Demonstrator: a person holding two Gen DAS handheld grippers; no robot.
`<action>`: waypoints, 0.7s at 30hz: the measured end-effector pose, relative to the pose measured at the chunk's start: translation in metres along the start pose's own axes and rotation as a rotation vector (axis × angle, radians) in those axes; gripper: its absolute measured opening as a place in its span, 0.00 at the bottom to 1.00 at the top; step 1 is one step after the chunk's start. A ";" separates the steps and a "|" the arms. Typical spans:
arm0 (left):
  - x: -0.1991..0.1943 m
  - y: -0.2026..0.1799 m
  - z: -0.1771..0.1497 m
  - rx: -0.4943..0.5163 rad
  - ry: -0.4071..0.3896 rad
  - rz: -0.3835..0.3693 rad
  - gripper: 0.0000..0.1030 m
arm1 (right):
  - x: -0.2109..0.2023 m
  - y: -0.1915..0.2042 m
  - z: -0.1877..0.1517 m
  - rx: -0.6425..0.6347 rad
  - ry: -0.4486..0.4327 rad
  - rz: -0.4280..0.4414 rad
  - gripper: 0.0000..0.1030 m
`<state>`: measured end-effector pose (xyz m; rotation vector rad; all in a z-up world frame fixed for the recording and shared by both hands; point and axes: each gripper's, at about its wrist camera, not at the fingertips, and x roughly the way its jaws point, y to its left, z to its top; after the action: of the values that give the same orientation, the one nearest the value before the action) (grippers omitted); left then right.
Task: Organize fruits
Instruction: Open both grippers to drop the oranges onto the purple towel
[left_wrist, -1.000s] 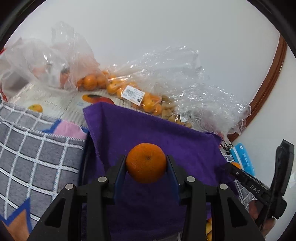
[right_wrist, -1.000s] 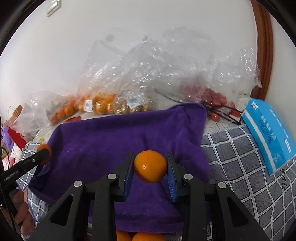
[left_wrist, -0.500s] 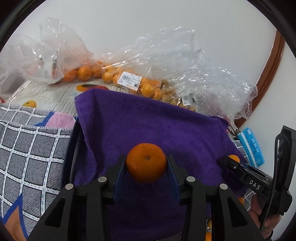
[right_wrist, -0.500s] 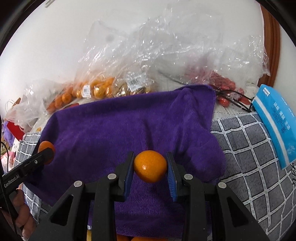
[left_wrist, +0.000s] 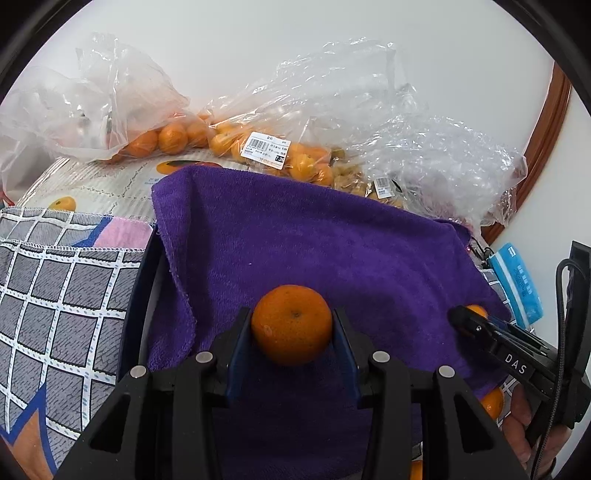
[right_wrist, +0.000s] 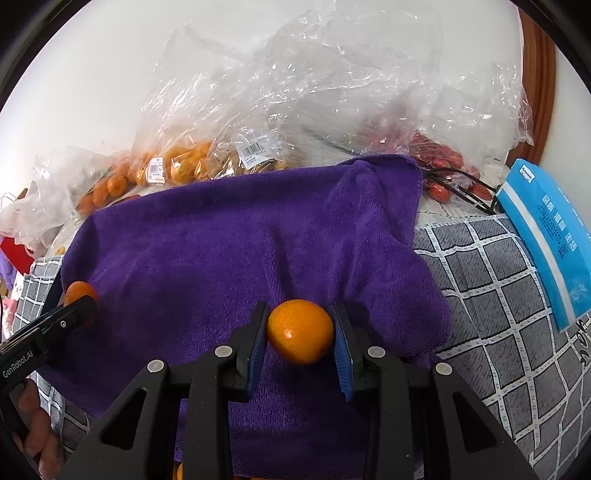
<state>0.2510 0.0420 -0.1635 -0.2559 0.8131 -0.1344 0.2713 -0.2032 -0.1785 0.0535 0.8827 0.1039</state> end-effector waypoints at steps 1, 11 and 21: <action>0.000 0.000 0.000 0.001 0.001 0.002 0.39 | 0.000 0.000 0.000 0.000 -0.003 0.001 0.32; 0.001 0.002 0.001 0.004 0.009 -0.008 0.39 | -0.009 -0.008 0.001 0.038 -0.023 0.013 0.53; -0.019 0.002 0.002 0.000 -0.070 -0.053 0.47 | -0.028 -0.006 0.001 0.027 -0.110 -0.039 0.66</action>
<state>0.2394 0.0484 -0.1491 -0.2812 0.7366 -0.1738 0.2548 -0.2120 -0.1570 0.0665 0.7744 0.0520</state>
